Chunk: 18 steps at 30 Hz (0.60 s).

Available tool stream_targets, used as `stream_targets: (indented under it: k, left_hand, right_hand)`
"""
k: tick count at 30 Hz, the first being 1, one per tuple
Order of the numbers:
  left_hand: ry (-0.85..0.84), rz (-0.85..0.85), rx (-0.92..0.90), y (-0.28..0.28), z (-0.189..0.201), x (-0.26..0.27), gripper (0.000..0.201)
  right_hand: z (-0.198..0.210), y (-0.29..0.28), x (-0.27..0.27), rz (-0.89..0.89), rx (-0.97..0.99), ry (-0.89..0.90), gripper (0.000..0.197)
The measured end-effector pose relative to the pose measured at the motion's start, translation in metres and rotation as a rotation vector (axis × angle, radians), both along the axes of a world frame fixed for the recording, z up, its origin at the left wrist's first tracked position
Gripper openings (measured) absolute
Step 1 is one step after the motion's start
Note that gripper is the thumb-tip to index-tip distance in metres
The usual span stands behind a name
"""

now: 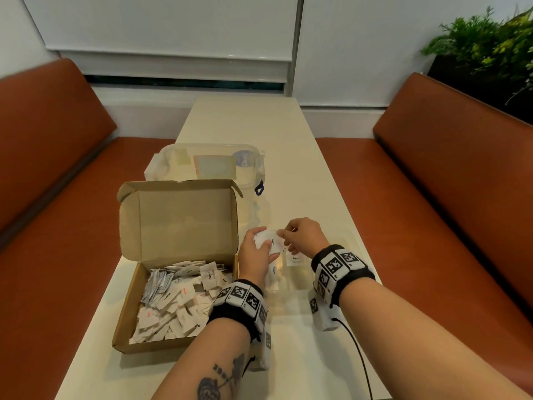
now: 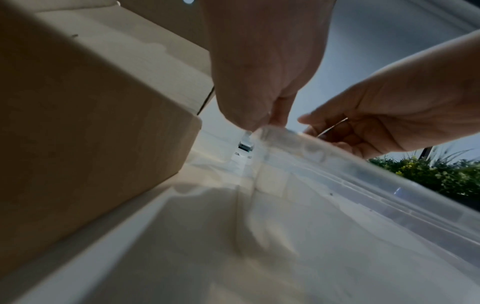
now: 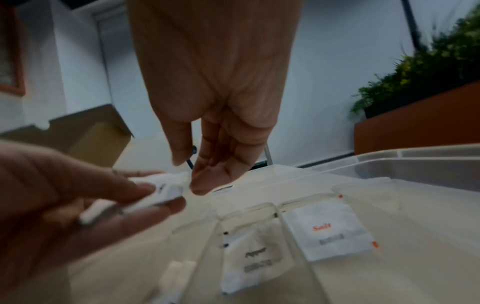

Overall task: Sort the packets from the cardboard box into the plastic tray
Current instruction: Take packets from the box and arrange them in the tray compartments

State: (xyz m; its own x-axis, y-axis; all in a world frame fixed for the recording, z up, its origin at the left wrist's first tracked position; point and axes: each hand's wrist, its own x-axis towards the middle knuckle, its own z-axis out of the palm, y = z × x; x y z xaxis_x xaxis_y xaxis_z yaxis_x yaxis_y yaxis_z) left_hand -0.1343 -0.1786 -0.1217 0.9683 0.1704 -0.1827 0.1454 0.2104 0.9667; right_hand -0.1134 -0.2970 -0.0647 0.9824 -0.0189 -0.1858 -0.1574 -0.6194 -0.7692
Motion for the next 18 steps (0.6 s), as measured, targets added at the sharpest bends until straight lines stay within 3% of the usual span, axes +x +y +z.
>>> stream_targets:
  k: [12, 18]
  left_hand:
    - [0.011, -0.039, -0.138, -0.0032, 0.0062, -0.0027, 0.024]
    - [0.054, 0.004, -0.148, -0.0019, 0.0037, -0.0012, 0.023]
  right_hand:
    - [0.0043, 0.0011, -0.0072, -0.069, 0.230, 0.071, 0.026]
    - [0.0045, -0.0072, -0.0021, -0.080, 0.176, 0.029, 0.021]
